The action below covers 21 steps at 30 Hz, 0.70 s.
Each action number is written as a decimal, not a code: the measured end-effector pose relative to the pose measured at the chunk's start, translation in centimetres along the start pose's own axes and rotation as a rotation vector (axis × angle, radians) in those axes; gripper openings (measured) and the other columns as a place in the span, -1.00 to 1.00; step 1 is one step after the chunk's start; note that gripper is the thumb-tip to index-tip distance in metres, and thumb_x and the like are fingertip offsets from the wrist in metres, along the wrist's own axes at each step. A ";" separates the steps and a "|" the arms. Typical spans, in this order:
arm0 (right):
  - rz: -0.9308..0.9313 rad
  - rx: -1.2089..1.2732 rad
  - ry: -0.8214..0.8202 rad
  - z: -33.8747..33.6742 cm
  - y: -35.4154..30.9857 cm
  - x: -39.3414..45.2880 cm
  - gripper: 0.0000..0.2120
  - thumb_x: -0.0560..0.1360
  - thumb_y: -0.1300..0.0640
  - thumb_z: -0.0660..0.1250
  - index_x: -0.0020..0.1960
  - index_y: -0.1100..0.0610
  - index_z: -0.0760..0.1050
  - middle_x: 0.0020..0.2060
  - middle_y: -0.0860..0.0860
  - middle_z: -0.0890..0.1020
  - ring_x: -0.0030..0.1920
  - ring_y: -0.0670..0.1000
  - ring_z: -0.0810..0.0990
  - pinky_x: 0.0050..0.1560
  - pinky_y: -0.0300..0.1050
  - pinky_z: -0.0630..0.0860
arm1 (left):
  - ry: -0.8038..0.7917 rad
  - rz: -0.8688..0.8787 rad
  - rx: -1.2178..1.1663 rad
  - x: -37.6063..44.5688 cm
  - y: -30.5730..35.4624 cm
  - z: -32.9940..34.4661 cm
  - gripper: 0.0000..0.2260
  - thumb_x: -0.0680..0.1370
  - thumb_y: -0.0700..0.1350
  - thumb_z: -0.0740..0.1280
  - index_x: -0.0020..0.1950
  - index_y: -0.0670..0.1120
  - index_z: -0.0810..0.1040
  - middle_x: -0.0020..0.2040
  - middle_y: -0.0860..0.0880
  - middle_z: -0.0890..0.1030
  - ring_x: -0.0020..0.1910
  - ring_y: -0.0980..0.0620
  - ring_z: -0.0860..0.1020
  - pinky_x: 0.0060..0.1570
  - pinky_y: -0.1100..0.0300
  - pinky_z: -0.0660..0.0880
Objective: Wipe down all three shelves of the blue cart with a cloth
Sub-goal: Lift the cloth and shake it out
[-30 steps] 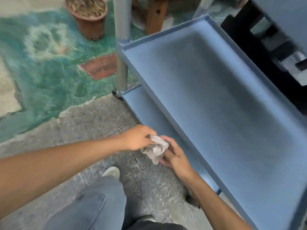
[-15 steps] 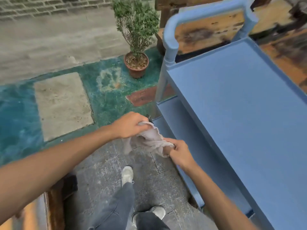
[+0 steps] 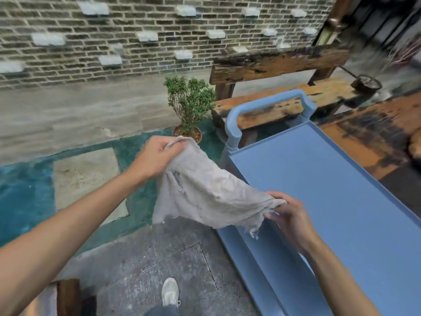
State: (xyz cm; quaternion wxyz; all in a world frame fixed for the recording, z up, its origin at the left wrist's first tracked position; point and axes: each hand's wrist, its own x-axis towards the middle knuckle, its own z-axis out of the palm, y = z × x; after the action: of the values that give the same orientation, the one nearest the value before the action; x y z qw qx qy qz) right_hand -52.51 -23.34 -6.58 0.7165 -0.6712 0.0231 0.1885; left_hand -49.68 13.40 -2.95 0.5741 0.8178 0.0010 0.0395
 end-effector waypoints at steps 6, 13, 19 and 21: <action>-0.008 -0.266 -0.080 -0.3 -3.2 0.3 -0.79 0.59 0.06 0.40 0.14 0.14 0.69 0.05 0.13 0.72 0.09 0.00 0.71 0.13 -0.11 0.66 | 0.034 0.066 -0.047 2.7 2.2 -1.4 -0.42 0.53 0.21 0.32 -0.16 -0.37 0.54 -0.21 -0.47 0.55 -0.30 -0.03 0.47 -0.20 0.07 0.36; -0.045 -0.416 0.119 -4.4 -5.0 -0.2 -0.83 0.62 0.09 0.36 0.11 -0.04 0.72 0.08 -0.05 0.74 0.15 -0.04 0.68 0.15 -0.16 0.62 | 0.097 0.093 0.036 4.7 2.4 -2.6 -0.49 0.52 0.32 0.31 -0.44 -0.01 0.37 -0.50 0.05 0.37 -0.54 0.12 0.27 -0.49 0.34 0.26; -0.002 -0.205 0.247 -6.2 -7.0 0.0 -0.64 0.50 0.37 0.37 0.16 0.01 0.69 0.11 0.03 0.73 0.10 -0.02 0.70 0.03 -0.19 0.62 | 0.155 0.014 -0.029 6.3 3.1 -1.0 -0.50 0.53 0.21 0.36 -0.39 -0.15 0.44 -0.45 -0.09 0.40 -0.51 0.05 0.35 -0.37 0.28 0.42; 0.100 0.109 0.226 -6.9 -7.5 0.1 -0.62 0.51 0.34 0.40 0.31 0.18 0.59 0.26 0.13 0.67 0.19 0.07 0.66 0.20 -0.05 0.61 | 0.235 -0.080 -0.046 7.3 3.0 -0.8 -0.51 0.50 0.17 0.39 -0.28 -0.28 0.54 -0.39 -0.12 0.44 -0.44 0.03 0.38 -0.35 0.24 0.37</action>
State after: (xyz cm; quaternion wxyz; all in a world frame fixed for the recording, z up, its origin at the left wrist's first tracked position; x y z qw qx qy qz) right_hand -48.61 -30.21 -0.15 0.7346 -0.6462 0.1473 0.1454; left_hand -42.62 13.45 0.57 0.5899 0.7933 0.1001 0.1123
